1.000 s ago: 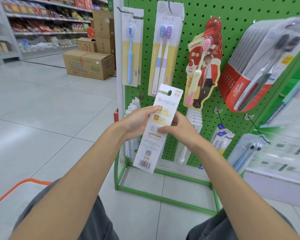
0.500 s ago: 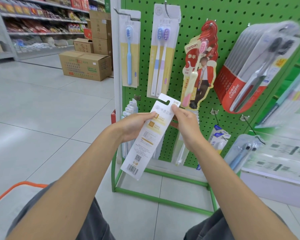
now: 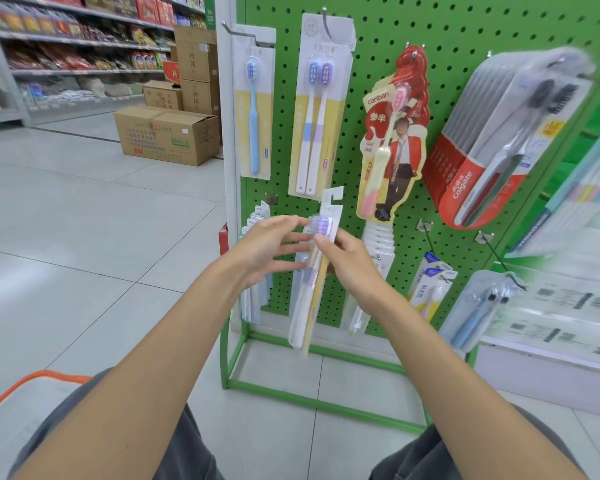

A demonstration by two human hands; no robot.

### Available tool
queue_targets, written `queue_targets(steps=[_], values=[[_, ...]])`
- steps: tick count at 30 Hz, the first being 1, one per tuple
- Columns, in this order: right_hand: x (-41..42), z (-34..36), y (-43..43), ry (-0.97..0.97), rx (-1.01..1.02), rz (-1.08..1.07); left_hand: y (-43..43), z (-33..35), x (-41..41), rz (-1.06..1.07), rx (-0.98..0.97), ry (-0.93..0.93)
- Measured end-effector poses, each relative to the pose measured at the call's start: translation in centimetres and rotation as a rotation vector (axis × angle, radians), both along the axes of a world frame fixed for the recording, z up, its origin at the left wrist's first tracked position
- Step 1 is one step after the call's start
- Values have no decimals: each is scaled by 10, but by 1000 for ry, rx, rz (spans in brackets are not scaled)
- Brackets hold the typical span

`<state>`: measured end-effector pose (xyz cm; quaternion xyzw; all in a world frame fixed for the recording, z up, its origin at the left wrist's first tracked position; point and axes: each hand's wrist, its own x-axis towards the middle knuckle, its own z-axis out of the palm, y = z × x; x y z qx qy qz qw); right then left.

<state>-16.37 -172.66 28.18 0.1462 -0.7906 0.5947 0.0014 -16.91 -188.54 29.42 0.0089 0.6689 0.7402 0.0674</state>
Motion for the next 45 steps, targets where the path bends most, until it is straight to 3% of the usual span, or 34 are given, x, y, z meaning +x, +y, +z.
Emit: queue_targets(steps=[2, 7, 11, 20, 25, 34, 45], values=[[2, 2, -1, -31, -16, 52, -1, -1, -3, 130, -38, 59], [5, -3, -8, -9, -41, 99, 0, 1, -1, 152, 1, 149], [7, -1, -8, -10, -67, 72, -2, 2, -3, 273, 39, 151], [6, -1, -7, -10, -45, 30, 0, 4, -3, 294, 43, 154], [6, 5, -10, 55, 62, -48, 0, 11, -3, 408, -42, 260], [-8, 89, -16, 343, 194, -149, -29, 95, -31, 630, -193, 432], [-61, 239, -31, 578, 114, -305, -25, 171, -76, 820, -402, 604]])
